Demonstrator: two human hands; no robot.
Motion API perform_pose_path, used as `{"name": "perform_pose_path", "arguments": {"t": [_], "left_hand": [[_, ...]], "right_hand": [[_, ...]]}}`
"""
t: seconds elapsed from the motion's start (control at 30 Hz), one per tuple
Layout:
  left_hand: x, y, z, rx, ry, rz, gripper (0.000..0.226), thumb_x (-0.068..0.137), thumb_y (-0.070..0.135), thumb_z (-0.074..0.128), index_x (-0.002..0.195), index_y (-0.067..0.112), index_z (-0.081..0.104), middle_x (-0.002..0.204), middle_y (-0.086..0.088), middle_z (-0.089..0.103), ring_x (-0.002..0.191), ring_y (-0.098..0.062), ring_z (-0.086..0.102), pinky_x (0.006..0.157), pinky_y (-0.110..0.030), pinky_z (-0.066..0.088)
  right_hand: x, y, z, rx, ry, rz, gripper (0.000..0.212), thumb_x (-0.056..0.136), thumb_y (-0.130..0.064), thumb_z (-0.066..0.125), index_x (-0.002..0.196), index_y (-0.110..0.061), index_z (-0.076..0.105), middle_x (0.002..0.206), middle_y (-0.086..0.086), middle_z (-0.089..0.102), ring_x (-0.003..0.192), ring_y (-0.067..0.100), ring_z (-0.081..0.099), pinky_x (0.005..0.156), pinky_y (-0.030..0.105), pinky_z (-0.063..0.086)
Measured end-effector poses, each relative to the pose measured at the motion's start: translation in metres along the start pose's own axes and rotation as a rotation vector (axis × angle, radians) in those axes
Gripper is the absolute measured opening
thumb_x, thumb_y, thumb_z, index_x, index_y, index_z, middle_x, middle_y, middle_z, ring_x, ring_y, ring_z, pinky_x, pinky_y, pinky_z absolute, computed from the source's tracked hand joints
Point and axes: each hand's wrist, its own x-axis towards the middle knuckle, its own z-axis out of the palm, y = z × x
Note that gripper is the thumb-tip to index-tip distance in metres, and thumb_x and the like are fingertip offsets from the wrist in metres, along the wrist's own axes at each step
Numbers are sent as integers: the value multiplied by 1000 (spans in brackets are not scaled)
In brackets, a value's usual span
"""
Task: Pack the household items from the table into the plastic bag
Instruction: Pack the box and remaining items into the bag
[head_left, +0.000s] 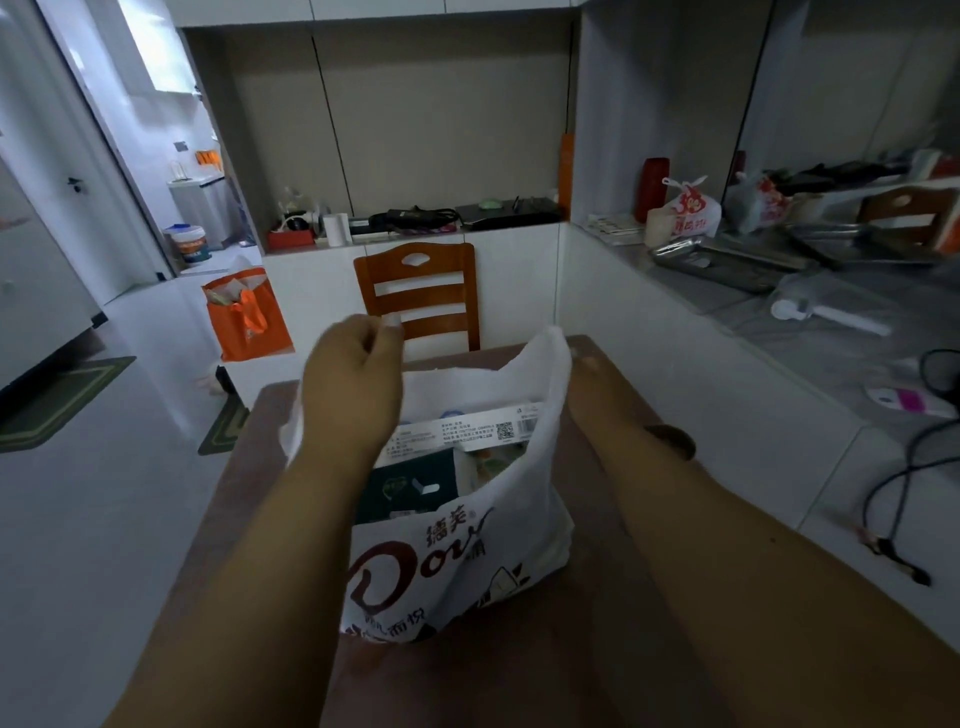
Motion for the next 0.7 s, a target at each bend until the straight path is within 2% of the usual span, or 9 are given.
{"name": "perform_pose_path", "arguments": {"t": [0.1,0.17,0.27,0.3,0.37,0.43,0.5,0.6,0.7], "left_hand": [[-14,9,32,-119,-124,-32,42,96,37,40,85,4,64,77,-1,64,66,-5,53,55,-19,35],[-18,4,50,-187,-224,-140,35,95,36,42,82,11,63,76,4,64,71,-8,57,57,-21,38],[-29,-5,71,-206,-311,-228,30,94,36,44,72,24,61,80,3,66,77,-14,60,64,-27,44],[-30,-8,77,-216,-328,-239,31,94,35,45,71,24,61,79,2,66,76,-15,61,63,-27,45],[-31,-13,84,-237,-347,-273,29,94,34,47,71,23,62,77,1,67,73,-15,63,60,-25,45],[-31,-16,90,-223,-356,-317,26,93,33,50,72,23,63,78,2,67,73,-16,64,61,-26,47],[-32,-19,95,-208,-377,-352,25,93,32,52,73,22,63,80,0,68,75,-17,64,67,-29,50],[-31,-21,96,-185,-386,-386,25,93,33,52,74,22,63,81,0,68,77,-18,64,74,-32,52],[-30,-24,85,-192,-338,-377,25,92,33,52,74,21,64,79,0,67,76,-17,63,66,-29,49]], "right_hand": [[1,16,1,138,-1,108,35,100,-30,32,111,-11,58,126,14,61,114,31,56,95,35,43],[-1,34,-1,138,27,189,46,102,-30,28,119,2,57,134,22,54,122,35,50,101,37,37],[1,67,-8,-65,76,202,38,98,-28,39,116,1,59,125,21,60,113,36,56,92,38,43],[6,79,-9,-168,27,232,37,97,-26,43,118,0,57,126,20,59,114,35,56,92,37,43],[13,100,-9,-363,-214,401,43,98,-23,40,133,2,47,141,19,47,128,33,46,104,38,39],[14,114,-10,-417,-388,558,49,99,-22,36,145,-5,31,153,18,28,139,33,29,113,41,24],[12,129,-7,-367,-272,534,48,97,-23,37,143,-11,36,151,19,31,138,36,30,112,46,24],[4,129,-6,-223,-120,428,40,96,-16,42,133,-5,51,145,22,43,132,36,41,112,44,30],[-7,109,-17,-162,159,306,29,92,-16,52,115,-5,65,125,22,62,114,36,58,97,37,44]]}}
